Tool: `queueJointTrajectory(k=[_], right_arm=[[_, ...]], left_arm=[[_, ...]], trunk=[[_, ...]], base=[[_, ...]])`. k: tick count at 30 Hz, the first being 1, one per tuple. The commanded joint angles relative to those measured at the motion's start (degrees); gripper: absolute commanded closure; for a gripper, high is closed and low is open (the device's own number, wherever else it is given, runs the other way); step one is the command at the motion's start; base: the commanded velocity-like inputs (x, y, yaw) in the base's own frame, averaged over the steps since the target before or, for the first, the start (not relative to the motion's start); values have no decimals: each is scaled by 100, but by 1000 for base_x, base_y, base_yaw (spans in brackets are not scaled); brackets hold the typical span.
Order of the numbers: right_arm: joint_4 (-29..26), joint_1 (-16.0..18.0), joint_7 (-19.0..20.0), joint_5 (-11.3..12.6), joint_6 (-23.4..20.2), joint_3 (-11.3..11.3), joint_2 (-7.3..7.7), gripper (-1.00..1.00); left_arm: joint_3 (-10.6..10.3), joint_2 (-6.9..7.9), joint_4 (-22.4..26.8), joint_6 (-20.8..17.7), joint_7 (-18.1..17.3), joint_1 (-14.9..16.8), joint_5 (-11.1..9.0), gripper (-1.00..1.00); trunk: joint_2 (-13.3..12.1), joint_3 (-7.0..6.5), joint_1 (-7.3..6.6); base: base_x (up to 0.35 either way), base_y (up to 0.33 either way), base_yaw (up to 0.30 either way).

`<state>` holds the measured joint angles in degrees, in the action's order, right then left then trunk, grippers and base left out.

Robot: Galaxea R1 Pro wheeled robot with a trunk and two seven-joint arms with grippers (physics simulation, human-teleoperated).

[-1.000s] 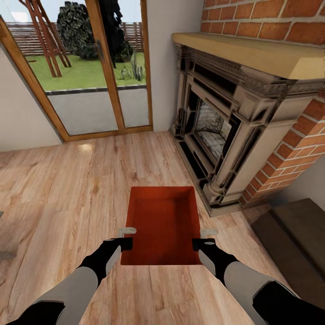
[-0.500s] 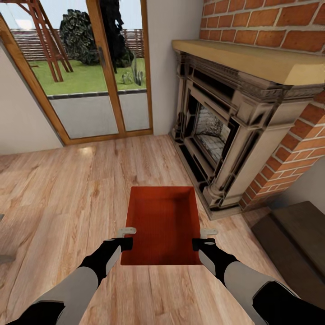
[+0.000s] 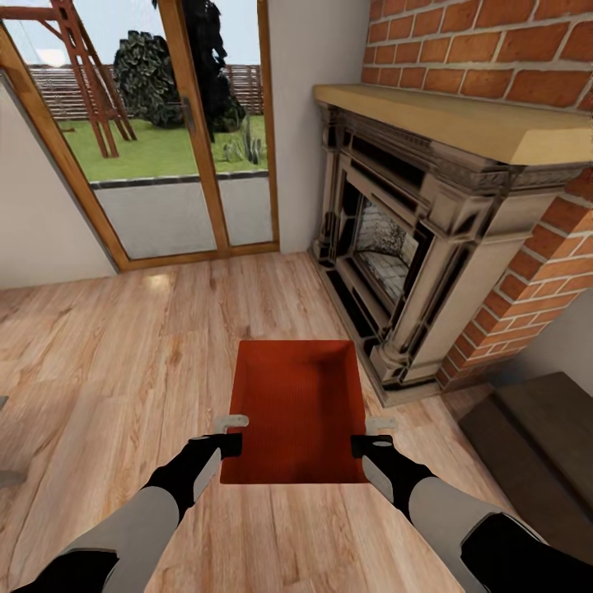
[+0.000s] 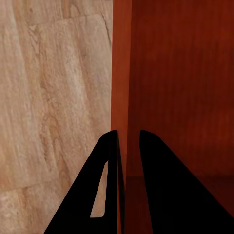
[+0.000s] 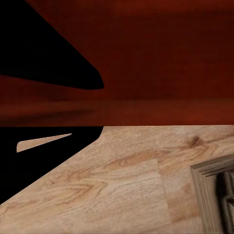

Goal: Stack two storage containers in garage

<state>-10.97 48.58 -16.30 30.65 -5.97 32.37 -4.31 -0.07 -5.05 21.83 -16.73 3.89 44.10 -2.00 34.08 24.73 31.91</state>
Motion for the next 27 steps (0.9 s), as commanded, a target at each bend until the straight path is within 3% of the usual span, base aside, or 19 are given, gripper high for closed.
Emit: queueJointTrajectory(k=[1,27], right_arm=[[-37,2,108,-15,-36,86,0,100],[-37,2,103,-15,-36,77,0,100]], left_arm=[[29,-5,-5,-33,42,2,-107,100],[33,-5,-12,-33,42,2,-107,100]], trunk=[[7,-3,2],[7,-197,2]], base=[[0,0,0],[0,0,0]])
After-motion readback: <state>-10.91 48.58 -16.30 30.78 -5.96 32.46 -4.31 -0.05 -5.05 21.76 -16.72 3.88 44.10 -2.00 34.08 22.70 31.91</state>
